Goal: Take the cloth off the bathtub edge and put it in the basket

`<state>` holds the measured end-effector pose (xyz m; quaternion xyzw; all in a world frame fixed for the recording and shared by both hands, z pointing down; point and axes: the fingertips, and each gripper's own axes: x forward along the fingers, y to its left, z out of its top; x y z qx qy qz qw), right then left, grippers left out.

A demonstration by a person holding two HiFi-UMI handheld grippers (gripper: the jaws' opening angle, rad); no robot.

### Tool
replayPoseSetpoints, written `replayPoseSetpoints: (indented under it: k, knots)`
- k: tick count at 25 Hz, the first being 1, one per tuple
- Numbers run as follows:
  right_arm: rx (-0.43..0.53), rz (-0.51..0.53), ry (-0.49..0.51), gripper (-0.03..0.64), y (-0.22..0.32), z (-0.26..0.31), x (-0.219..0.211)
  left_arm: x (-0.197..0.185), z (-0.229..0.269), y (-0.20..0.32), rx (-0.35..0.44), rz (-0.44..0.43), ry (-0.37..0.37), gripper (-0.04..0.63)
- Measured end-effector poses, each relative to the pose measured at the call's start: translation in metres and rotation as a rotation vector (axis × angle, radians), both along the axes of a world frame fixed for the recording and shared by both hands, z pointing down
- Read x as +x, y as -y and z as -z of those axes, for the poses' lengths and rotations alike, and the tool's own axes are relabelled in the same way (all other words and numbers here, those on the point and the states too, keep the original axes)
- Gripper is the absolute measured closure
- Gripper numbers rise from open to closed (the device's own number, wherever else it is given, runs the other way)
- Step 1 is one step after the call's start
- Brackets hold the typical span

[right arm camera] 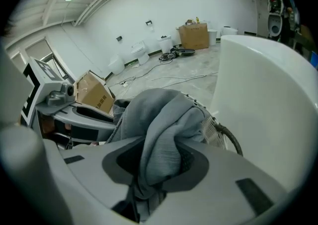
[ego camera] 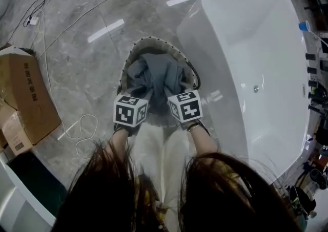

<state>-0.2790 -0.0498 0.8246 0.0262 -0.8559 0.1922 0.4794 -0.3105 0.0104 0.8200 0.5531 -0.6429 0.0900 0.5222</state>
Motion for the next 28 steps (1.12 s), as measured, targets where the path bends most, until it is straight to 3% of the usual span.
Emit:
replayPoseSetpoints:
  k: [22,24,28]
  knots:
    - [-0.041,0.036,-0.16,0.5,-0.002,-0.065,0.001,0.0,-0.064,-0.01,-0.17,0.058,-0.063,0.531]
    - [-0.04,0.035,-0.171,0.5,-0.001,-0.068,0.003,-0.004,-0.064,-0.008,-0.167,0.08,-0.061,0.571]
    - [-0.039,0.037,-0.202,0.54,-0.004,-0.074,0.003,-0.013,-0.068,-0.003,-0.182,0.115,-0.071,0.572]
